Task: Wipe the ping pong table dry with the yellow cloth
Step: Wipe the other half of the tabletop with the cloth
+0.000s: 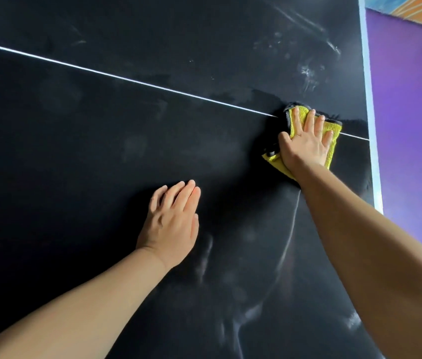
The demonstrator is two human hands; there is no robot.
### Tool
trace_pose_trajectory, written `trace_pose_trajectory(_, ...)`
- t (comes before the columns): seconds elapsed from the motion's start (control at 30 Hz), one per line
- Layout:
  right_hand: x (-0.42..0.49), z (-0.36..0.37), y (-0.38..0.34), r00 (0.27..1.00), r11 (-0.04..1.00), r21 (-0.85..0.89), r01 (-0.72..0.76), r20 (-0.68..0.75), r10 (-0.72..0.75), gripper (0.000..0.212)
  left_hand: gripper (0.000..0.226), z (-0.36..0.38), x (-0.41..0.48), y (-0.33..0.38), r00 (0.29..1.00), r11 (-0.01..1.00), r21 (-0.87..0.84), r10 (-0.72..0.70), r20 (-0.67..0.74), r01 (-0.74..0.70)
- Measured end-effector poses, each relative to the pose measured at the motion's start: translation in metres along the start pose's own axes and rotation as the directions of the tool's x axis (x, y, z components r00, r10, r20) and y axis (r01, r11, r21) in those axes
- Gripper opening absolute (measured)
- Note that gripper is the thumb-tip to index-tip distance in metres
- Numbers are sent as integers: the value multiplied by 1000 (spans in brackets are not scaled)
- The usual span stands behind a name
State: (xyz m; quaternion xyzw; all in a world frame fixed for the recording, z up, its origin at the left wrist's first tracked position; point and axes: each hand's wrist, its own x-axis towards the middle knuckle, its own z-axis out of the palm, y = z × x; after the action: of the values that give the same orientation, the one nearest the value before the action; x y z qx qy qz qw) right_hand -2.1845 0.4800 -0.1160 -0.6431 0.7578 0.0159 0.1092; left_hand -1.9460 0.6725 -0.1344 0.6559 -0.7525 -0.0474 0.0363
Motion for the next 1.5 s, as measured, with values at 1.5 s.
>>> trace_pose_trajectory(1.5,-130,74,-348,906,905,-59,422,52,-420,69,43,-51,-39,-381,921,960,-157,-269,-282,233)
